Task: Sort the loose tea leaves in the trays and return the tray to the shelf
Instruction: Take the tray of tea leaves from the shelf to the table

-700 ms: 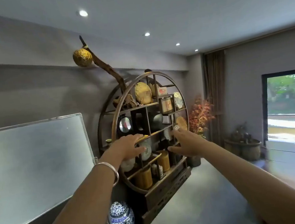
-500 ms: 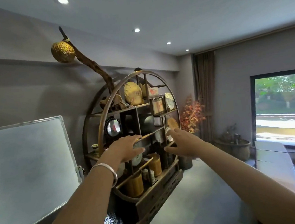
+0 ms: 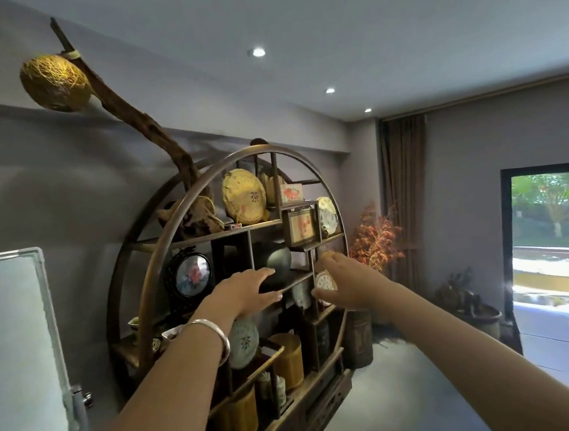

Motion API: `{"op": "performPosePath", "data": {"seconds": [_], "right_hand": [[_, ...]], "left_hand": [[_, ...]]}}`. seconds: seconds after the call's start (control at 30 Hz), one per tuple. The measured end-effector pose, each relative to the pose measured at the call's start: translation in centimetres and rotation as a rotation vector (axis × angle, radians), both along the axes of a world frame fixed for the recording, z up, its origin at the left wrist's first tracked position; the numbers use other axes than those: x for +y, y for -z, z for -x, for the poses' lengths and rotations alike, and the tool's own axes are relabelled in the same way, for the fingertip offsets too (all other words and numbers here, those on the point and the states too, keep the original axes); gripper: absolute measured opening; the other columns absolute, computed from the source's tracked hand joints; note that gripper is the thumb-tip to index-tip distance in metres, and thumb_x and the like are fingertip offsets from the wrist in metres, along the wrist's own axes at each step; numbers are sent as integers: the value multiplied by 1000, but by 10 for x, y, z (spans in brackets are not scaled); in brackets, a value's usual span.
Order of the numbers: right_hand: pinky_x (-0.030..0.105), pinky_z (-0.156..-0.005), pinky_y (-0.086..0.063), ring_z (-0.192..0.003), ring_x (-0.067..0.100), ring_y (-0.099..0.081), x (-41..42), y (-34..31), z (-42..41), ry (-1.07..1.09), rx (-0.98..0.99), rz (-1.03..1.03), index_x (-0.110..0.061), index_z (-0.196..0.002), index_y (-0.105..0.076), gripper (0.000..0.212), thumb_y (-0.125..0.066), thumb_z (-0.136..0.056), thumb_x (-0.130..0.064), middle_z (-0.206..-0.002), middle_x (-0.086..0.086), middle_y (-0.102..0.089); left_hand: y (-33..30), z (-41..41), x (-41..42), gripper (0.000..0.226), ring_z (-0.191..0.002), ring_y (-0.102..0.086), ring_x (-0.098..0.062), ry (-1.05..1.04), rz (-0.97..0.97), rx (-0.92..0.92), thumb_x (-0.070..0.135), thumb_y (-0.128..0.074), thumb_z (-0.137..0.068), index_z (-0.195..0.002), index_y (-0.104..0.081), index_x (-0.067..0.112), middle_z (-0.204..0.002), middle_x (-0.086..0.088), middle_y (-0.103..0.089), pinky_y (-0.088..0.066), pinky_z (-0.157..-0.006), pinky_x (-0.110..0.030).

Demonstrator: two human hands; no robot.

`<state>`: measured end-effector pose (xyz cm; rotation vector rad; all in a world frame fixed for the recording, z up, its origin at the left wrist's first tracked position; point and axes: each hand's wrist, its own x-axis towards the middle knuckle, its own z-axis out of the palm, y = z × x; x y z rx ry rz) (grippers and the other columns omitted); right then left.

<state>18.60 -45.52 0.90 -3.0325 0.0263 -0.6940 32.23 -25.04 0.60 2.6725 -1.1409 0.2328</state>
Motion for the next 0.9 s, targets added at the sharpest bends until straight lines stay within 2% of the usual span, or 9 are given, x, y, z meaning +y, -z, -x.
{"op": "performPosePath", "data": {"seconds": [0.1, 0.43, 0.67, 0.9], "right_hand": [[44, -97, -47, -121, 28, -49, -23, 2, -37, 1, 23, 28, -14, -137, -37, 67, -54, -87, -55, -138, 11, -45], [40, -93, -50, -116, 26, -52, -100, 19, -172, 1, 21, -16, -16, -133, -40, 65, -52, -85, -57, -132, 9, -49], [39, -89, -51, -106, 22, -56, -137, 18, -306, -35, 29, -53, -21, -127, -43, 59, -53, -83, -59, -119, 4, -53], [41, -93, -48, -112, 23, -53, -164, 15, -444, -74, 14, -101, -18, -134, -39, 61, -54, -87, -54, -124, 6, -51]], "left_hand": [[8, -40, -22, 71, -136, -39, -24, -27, -7, 19, 61, -50, -86, -148, -26, 38, -150, -1, -40, -37, -108, -45], [29, -175, -87, 72, -132, -44, -23, -101, -27, -13, 61, -49, -87, -149, -27, 33, -147, -2, -44, -42, -104, -45], [32, -306, -121, 71, -138, -36, -26, -100, -8, -30, 61, -47, -89, -150, -23, 35, -153, -2, -36, -36, -110, -43], [28, -435, -132, 68, -138, -37, -26, -187, 19, -60, 59, -46, -91, -150, -23, 35, -153, -1, -37, -38, -108, -44]]}}
